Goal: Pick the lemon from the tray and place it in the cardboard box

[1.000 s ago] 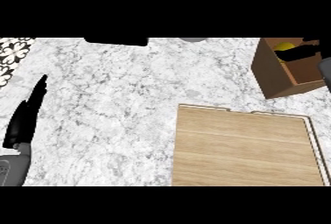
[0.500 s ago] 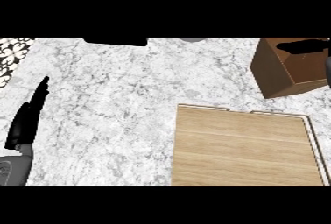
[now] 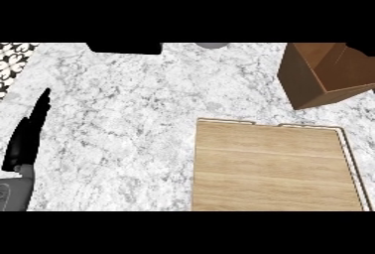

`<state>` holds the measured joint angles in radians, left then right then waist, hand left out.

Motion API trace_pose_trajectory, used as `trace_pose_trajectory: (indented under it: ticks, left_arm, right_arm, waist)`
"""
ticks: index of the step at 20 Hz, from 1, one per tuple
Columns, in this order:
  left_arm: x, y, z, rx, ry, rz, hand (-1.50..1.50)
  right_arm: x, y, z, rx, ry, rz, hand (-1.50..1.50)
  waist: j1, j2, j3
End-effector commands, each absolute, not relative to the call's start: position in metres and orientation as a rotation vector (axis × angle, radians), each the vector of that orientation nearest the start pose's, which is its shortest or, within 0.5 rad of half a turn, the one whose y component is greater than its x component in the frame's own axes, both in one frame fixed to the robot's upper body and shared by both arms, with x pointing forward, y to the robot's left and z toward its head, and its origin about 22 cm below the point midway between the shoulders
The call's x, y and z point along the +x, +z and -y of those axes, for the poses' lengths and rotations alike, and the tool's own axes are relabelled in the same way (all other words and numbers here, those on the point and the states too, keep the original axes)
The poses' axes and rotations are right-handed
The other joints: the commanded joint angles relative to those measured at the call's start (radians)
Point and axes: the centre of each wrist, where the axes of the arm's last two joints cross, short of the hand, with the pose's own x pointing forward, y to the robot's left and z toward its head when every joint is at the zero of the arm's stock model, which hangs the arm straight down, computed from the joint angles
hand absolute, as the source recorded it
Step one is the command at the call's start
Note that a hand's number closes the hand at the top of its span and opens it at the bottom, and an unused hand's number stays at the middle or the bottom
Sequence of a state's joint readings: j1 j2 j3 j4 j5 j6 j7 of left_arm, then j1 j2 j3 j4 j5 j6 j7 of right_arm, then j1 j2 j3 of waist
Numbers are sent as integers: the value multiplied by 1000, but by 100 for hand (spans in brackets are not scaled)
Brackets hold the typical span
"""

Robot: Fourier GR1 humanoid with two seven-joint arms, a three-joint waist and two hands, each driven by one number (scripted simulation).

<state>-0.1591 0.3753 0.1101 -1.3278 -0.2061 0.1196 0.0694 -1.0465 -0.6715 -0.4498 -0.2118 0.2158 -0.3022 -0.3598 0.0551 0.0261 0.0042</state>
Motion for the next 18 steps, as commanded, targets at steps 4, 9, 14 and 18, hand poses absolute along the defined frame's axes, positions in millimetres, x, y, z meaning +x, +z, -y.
trace_pose_trajectory:
  ticks: [4, 9, 14, 18]
  left_arm:
    - [276, 25, -348, 647, -224, 1387, 0]
    - [272, 23, -348, 639, -208, 1383, 0]
    - [280, 25, -349, 636, -215, 1387, 0]
    - [260, 20, -357, 640, -219, 1397, 0]
  right_arm:
    - [363, 144, 499, -890, -236, 1658, -150]
    - [324, 138, 539, -917, -249, 1643, -150]
    - [285, 132, 569, -904, -198, 1618, -150]
    - [256, 118, 585, -906, -116, 1556, -150]
  waist:
    - [-22, -9, -1]
    - [-25, -11, 0]
    - [-44, -19, -2]
    - [-29, -16, -1]
